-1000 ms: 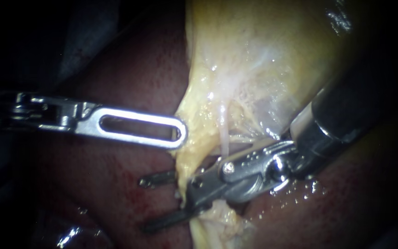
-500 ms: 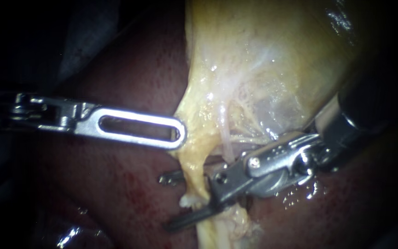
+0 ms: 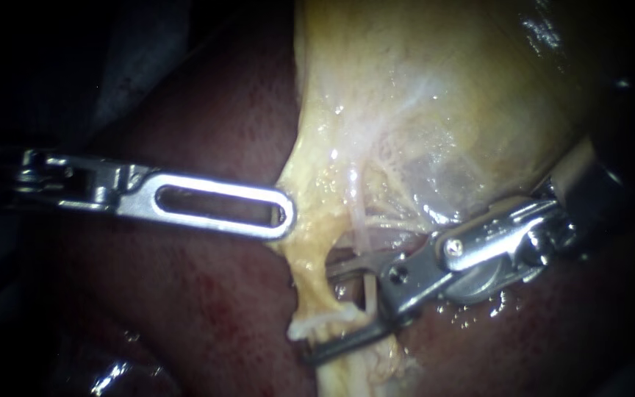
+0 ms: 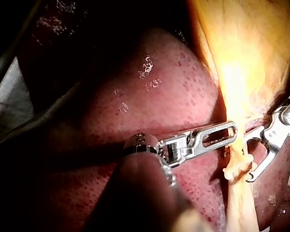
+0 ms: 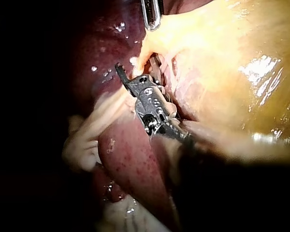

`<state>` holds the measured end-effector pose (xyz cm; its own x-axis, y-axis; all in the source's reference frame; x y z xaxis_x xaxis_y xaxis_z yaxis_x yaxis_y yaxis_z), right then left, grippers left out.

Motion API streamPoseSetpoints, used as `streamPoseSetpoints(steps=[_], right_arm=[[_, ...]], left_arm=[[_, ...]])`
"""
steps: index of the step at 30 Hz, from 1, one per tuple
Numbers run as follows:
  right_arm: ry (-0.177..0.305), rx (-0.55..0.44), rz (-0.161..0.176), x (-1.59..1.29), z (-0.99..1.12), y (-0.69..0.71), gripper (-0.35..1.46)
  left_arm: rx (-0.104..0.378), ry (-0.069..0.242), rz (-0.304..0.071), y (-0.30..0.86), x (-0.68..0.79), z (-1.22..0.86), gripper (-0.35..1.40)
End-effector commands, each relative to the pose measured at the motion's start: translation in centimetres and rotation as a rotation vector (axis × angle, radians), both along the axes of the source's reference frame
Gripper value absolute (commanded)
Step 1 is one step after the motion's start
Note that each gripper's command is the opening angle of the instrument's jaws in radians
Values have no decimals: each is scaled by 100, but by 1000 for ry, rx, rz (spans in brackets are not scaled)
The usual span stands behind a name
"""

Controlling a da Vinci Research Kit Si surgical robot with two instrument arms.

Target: Going back first clip left tube

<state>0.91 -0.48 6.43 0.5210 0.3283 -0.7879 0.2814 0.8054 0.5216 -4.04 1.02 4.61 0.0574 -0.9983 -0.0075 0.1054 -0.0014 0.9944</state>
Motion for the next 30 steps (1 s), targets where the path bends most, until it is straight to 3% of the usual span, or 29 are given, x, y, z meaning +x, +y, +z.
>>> streamPoseSetpoints(steps=[1, 12, 19, 27, 30], right_arm=[[0, 0, 3, -2, -2, 2, 54], [-5, 12, 34, -39, -33, 32, 55], [2, 17, 33, -68, -58, 50, 55], [17, -42, 58, -101, -90, 91, 55], [17, -55, 66, -112, -97, 100, 55]], left_arm=[[0, 0, 0, 0, 0, 0, -35], [-1, 0, 0, 0, 0, 2, -35], [-4, 1, 0, 0, -1, 11, -35], [-6, 3, 0, 0, -3, 19, -35], [-7, 3, 0, -1, -3, 20, -35]])
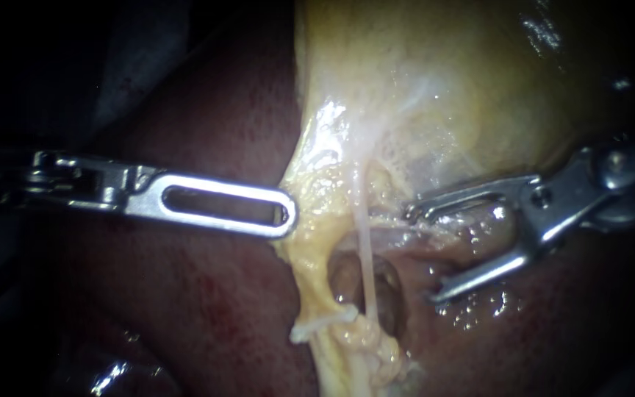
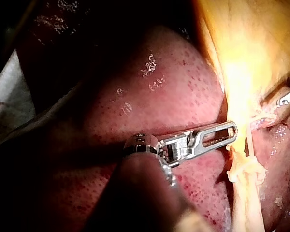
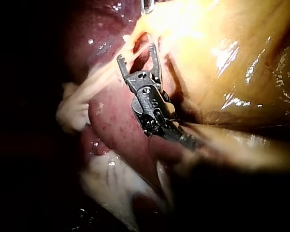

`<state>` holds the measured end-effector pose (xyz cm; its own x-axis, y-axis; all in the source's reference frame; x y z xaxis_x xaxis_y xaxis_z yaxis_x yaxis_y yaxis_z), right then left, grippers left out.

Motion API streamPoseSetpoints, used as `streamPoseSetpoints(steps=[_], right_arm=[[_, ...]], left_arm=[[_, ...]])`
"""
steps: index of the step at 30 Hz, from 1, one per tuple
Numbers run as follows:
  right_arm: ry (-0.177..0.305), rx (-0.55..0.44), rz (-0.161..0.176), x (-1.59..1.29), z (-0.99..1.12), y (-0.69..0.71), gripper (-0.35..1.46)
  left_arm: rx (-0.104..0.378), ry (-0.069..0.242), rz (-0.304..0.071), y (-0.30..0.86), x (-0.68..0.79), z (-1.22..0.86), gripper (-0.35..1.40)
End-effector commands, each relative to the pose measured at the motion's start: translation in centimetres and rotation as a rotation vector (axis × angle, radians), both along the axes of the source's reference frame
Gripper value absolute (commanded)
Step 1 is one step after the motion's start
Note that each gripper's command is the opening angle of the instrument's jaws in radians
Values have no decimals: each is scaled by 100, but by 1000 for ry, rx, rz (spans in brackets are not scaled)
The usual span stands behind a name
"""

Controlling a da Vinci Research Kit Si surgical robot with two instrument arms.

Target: Going back first clip left tube

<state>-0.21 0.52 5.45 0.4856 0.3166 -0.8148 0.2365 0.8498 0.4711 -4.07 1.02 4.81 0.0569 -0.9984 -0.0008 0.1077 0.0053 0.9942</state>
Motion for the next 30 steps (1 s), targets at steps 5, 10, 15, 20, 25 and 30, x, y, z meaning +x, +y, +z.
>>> streamPoseSetpoints(steps=[5, 10, 15, 20, 25, 30], right_arm=[[-5, -2, 9, -3, -3, 4, 55], [-5, -4, 8, -2, -1, 2, 55], [-5, -4, 8, -2, -1, 3, 55], [-5, -4, 9, -1, -1, 2, 55], [-5, -5, 9, -1, 1, 1, 55], [-5, -6, 9, 0, 1, 0, 55]], left_arm=[[-1, 3, -3, -1, -1, 2, -35], [-2, 2, 0, -2, -4, 4, -35], [-13, -1, 12, -9, -15, 13, -35], [-16, -4, 21, -13, -35, 20, -35], [-15, -5, 28, -17, -54, 30, -35], [-16, -7, 26, -17, -57, 32, -35]])
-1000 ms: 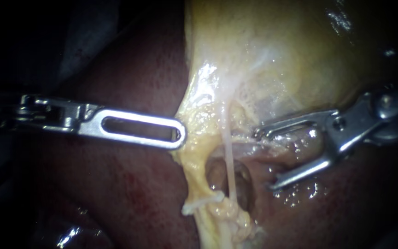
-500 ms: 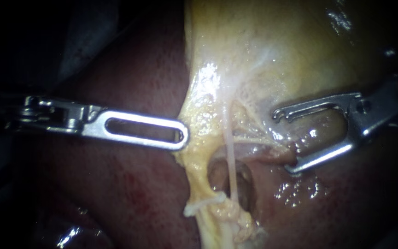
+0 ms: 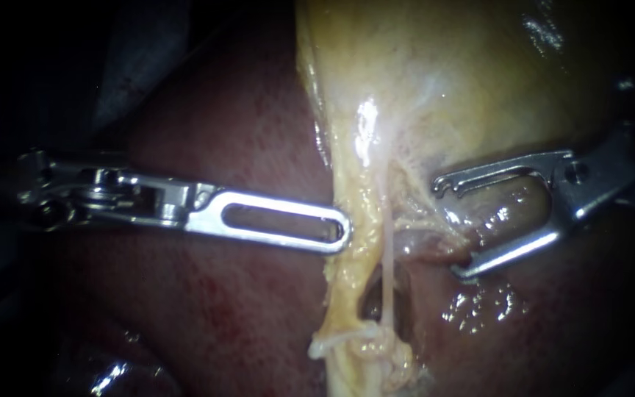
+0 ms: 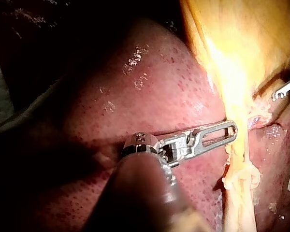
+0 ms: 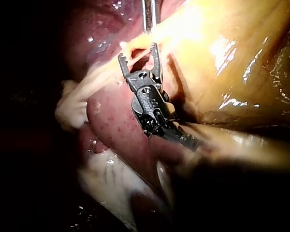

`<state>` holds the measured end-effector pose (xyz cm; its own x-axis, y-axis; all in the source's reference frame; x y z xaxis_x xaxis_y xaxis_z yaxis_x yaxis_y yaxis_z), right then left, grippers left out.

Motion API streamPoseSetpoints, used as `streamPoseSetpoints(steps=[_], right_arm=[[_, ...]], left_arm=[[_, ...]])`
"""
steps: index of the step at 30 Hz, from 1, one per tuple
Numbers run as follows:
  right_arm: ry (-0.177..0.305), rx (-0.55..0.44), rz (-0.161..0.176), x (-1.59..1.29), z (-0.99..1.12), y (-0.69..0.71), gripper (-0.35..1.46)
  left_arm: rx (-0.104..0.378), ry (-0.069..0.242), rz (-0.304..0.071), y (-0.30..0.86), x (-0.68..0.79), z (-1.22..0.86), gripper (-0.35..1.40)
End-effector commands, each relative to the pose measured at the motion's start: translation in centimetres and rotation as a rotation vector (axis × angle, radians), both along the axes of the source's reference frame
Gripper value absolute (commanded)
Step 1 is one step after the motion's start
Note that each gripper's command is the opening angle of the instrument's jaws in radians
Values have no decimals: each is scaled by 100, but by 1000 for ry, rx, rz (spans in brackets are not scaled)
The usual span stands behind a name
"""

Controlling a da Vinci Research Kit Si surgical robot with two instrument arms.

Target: Going back first clip left tube

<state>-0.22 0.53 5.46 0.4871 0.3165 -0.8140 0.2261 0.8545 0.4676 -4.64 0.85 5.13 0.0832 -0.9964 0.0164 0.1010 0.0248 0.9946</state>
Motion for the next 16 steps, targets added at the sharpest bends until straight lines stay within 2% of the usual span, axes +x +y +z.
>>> streamPoseSetpoints(steps=[1, 16], right_arm=[[0, 0, 0, 1, 0, -1, 55], [1, 0, -3, 1, 1, -2, 55]], left_arm=[[0, 0, 0, 0, 0, 0, -35], [1, 1, 3, 3, 2, 5, -35]])
